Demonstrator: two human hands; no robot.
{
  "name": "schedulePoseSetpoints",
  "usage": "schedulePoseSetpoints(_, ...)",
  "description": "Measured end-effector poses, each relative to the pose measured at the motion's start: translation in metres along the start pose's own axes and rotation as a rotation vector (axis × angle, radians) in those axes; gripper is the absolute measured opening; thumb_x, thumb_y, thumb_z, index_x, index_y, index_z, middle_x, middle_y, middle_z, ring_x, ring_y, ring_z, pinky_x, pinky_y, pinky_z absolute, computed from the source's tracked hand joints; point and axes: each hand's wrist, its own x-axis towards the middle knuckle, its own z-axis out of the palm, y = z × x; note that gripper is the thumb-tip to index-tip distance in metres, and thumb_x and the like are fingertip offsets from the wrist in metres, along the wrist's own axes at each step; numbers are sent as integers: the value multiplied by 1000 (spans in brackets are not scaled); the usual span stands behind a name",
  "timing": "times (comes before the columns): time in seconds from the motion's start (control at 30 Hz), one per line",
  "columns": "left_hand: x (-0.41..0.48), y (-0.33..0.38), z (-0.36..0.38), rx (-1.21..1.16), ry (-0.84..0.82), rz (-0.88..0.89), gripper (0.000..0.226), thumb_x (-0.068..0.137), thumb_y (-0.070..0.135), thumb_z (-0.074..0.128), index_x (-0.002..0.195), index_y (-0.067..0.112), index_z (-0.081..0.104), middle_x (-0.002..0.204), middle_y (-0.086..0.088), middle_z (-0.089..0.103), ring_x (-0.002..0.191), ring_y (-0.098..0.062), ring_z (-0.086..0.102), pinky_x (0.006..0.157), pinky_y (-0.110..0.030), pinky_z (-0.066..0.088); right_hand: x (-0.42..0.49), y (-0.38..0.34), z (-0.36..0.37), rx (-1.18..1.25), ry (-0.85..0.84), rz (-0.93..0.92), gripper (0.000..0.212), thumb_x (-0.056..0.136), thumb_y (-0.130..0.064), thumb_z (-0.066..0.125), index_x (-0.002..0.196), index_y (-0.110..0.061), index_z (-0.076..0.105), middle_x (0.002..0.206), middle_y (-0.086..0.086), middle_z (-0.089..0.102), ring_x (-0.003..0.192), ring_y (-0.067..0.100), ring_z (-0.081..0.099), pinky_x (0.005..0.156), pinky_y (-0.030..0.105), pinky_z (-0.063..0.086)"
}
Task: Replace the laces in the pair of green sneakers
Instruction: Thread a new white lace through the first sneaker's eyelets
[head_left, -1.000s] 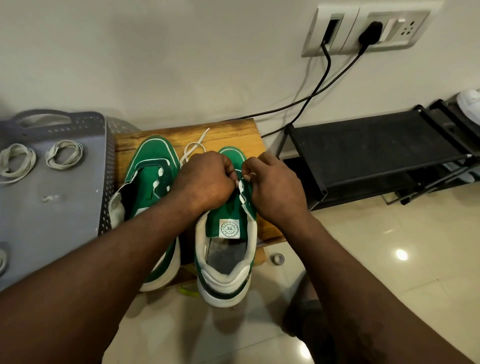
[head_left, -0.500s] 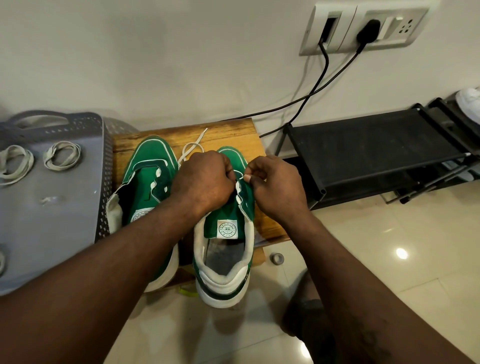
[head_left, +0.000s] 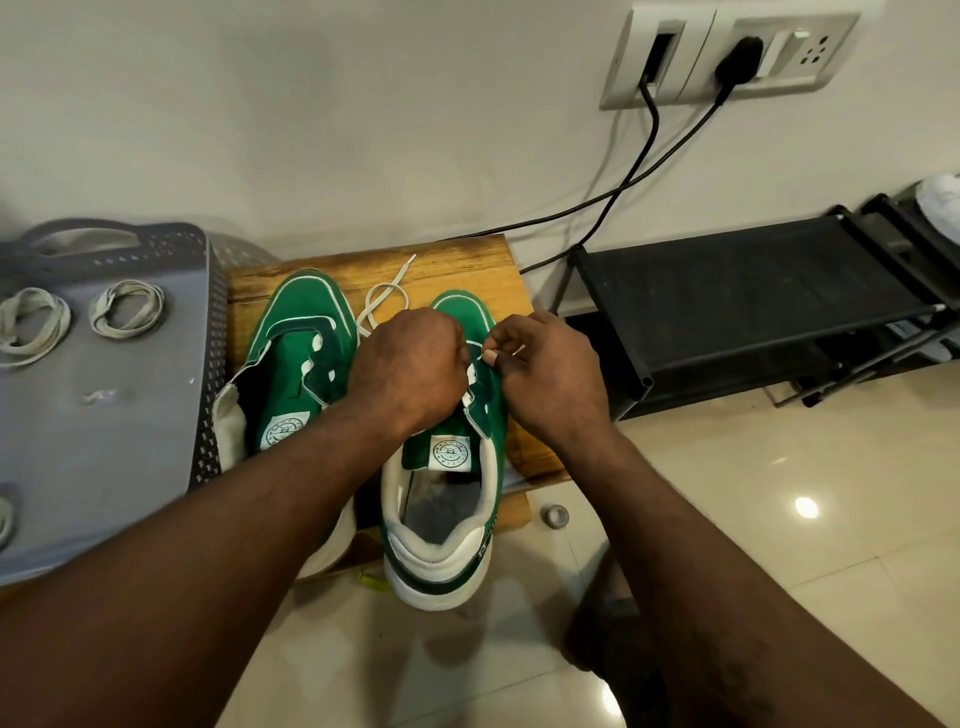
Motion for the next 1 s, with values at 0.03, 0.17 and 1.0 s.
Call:
schedulePoseSetpoints(0.03,0,0,0,7,-6,21,20,100,30,60,102,22,78,98,-4,73,88,-24,67,73,-36,53,0,0,-1,2,12,5,12,96,-21,71,99,-31,73,101,-13,64,90,8,62,80,38,59)
schedulePoseSetpoints(0.17,2,-2,-2,91,-41,119,17,98,25,60,106,17,73,102,-3,64,93,-25,63,79,-42,55,-1,-2,-5,-3,18,13,18,95,-22,73,112,-28,70,103,-11,67,90,8,63,79,39,60)
schedulePoseSetpoints(1.0,1,-1,0,14,-20,16,9,90,18,71,94,20,78,101,-4,67,102,-26,61,89,-47,56,-11,-17,-7,-223,3,-23,20,97,-23,66,115,-30,72,124,-11,67,101,17,66,80,33,54)
